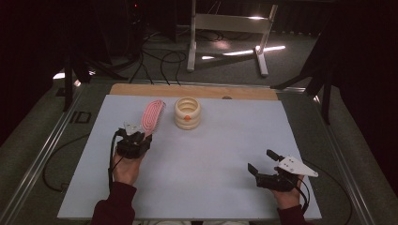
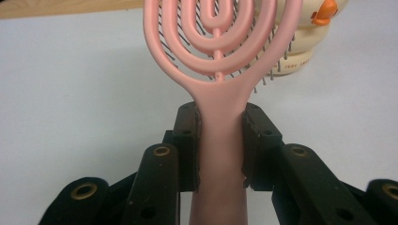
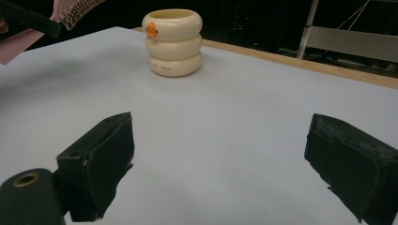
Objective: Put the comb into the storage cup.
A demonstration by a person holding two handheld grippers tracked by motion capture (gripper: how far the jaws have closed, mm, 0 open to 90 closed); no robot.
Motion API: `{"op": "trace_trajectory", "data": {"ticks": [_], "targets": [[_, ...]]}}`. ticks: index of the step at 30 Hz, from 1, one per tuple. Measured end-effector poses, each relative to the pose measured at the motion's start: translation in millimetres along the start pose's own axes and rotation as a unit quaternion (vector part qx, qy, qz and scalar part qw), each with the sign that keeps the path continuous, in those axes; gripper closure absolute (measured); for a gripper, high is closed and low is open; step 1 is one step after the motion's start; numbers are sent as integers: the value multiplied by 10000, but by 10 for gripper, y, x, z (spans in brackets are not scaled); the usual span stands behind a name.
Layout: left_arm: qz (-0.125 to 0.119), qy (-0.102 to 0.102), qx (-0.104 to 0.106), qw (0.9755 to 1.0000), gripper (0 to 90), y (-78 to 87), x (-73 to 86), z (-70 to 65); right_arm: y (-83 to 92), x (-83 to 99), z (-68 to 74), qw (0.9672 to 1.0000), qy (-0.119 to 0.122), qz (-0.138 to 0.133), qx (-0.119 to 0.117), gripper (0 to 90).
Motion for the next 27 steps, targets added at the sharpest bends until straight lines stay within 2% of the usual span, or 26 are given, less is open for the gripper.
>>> {"op": "trace_trajectory", "data": {"ticks": [11,19,27], "targets": [[-162,-228,-31,9996,710,76,-43,-21,-14,15,7,10000,-10,46,-17,89],[-331,-461,20,9984,710,111,-81,-46,-24,28,14,10000,-17,82,-23,88],[-474,-593,56,9971,709,138,-138,-44,-37,41,12,9999,-5,112,-16,89]]}}
Point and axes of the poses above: each handheld gripper's, and its own axes: y roughly backward along the jaws, x roughly out of its underside, z roughly to its left, the point moved 9 cm from there along -y, roughly forward along the jaws, and after that the axes turned 12 degrees about -y, right-handed, at the moved point
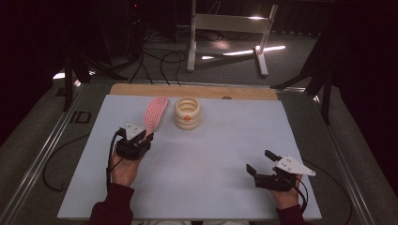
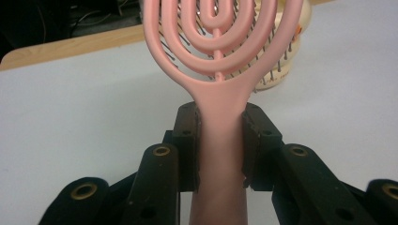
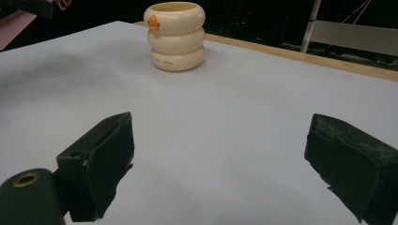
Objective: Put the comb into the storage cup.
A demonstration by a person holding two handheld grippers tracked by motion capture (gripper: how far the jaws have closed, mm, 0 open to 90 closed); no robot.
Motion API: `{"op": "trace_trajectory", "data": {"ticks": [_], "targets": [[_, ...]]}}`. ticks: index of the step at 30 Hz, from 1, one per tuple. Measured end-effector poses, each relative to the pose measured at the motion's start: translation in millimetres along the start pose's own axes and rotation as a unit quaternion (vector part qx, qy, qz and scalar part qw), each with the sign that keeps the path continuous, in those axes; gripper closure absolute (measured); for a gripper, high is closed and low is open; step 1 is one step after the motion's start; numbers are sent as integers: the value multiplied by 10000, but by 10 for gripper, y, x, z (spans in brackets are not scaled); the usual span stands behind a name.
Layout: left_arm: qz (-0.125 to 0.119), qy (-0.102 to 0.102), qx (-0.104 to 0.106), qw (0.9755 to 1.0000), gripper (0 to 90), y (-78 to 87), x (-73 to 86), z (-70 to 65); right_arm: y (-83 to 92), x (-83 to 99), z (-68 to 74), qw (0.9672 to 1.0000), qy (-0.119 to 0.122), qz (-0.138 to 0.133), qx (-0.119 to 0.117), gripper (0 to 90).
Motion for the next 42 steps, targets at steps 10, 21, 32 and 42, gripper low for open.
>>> {"op": "trace_trajectory", "data": {"ticks": [10,21,32,42], "targets": [[-311,-209,54,9993,709,61,-101,-6,-16,17,10,10000,-8,44,-35,88],[-483,-318,36,9983,710,142,-135,-1,-34,26,48,9999,-2,93,-92,88],[-540,-404,46,9977,710,175,-168,-33,-64,4,87,9998,-44,98,-151,88],[-579,-574,-68,9966,710,234,-217,-65,-128,-192,61,9983,-471,63,-350,88]]}}
Point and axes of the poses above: each handheld gripper's, and its own axes: y roughly backward along the jaws, x roughly out of its underside, z roughly to its left, the point moved 9 cm from there along -y, roughly forward along the jaws, and after that the axes turned 12 degrees about -y, right-handed, at the moved point
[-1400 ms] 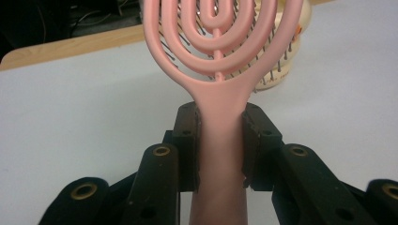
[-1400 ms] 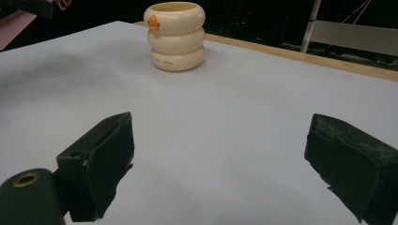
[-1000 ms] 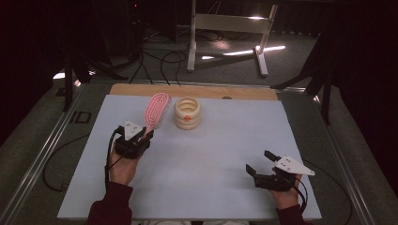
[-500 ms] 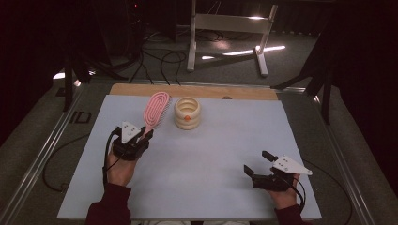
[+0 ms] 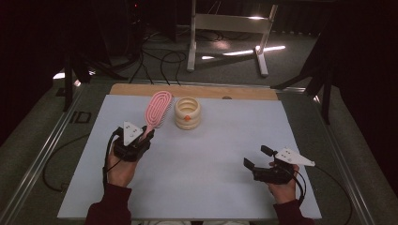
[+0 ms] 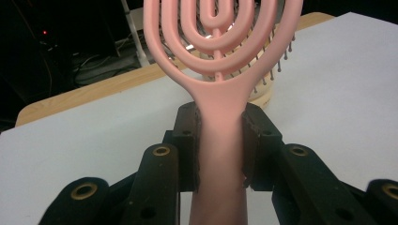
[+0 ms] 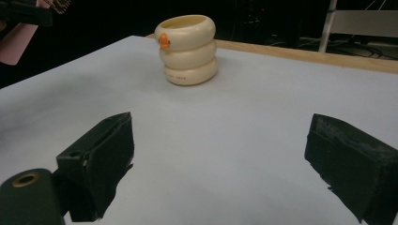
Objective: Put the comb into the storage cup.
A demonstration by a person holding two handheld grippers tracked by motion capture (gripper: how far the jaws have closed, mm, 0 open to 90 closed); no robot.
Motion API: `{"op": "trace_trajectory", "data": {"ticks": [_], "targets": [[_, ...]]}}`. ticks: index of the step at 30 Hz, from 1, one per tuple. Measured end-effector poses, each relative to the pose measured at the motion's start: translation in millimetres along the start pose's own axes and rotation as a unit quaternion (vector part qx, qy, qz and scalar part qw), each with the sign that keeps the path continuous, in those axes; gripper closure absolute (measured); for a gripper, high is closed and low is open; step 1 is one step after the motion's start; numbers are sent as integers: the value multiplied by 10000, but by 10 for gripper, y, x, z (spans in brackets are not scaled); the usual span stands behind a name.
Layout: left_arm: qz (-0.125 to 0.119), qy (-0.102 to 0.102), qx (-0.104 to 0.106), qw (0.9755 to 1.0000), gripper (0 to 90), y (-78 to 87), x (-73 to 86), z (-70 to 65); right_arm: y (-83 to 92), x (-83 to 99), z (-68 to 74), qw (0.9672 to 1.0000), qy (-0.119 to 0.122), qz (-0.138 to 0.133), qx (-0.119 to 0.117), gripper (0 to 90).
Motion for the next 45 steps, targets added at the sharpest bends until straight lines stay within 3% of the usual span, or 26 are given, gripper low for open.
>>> {"op": "trace_trajectory", "data": {"ticks": [15,20,23,29,35,45], "targets": [[-32,-96,-20,9999,710,6,-11,-35,-380,-270,259,9993,58,359,-83,84],[-30,-87,-25,10000,709,1,-1,-40,-498,-395,377,9990,-18,372,-256,84],[-5,-100,-6,9999,710,-18,14,-58,-583,-504,458,9986,-181,322,-378,84],[7,-152,-21,9999,710,-30,18,-76,-731,-652,630,9979,-165,306,-547,85],[6,-174,-53,9998,710,-39,21,-77,-860,-718,754,9971,-68,425,-627,86],[31,-229,-65,9997,710,-71,29,-119,-1043,-785,872,9957,-220,517,-737,90]]}}
Point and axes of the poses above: each handheld gripper's, and its own axes: y roughly backward along the jaws, x roughly out of its underside, z roughly to its left, the point moved 9 cm from there along -y, roughly forward along the jaws, and after that the axes turned 12 degrees about -y, right-handed, at the moved point
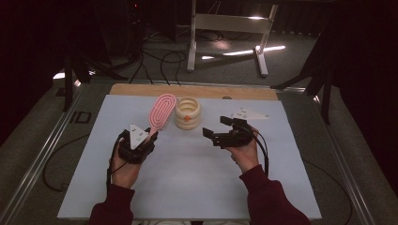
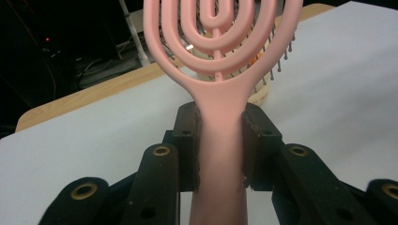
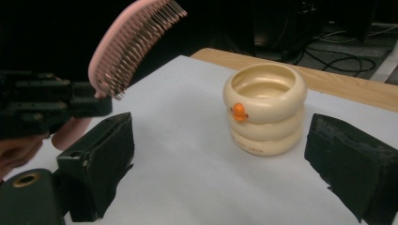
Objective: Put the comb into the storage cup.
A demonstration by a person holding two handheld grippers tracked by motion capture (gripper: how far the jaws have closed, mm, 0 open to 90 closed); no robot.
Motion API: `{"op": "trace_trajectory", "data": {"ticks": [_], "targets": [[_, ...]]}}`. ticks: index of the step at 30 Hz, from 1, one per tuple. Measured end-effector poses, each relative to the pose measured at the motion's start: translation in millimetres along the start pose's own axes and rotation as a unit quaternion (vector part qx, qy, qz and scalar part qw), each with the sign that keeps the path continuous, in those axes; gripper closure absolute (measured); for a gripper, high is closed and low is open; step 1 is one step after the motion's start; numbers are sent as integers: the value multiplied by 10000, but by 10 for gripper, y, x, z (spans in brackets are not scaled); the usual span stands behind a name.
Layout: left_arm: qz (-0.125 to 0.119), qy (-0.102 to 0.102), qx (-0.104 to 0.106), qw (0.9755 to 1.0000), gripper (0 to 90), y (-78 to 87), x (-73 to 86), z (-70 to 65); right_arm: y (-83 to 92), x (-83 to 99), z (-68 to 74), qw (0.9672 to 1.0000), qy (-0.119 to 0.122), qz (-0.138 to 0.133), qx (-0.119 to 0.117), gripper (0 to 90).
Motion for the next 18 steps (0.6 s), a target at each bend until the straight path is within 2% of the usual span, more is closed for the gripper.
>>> {"op": "trace_trajectory", "data": {"ticks": [5,18], "targets": [[3,-23,21,10000,710,-16,2,-26,-69,-45,86,10000,3,-17,-85,90],[-43,-88,79,9999,710,-59,-30,-145,-287,-144,330,9995,37,177,-265,112]]}}
Point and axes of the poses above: each handheld gripper's, and its own axes: y roughly backward along the jaws, x roughly out of its underside, z roughly to its left, the point moved 9 cm from there along -y, roughly forward along the jaws, and after that the axes turned 12 degrees about -y, right-handed, at the moved point
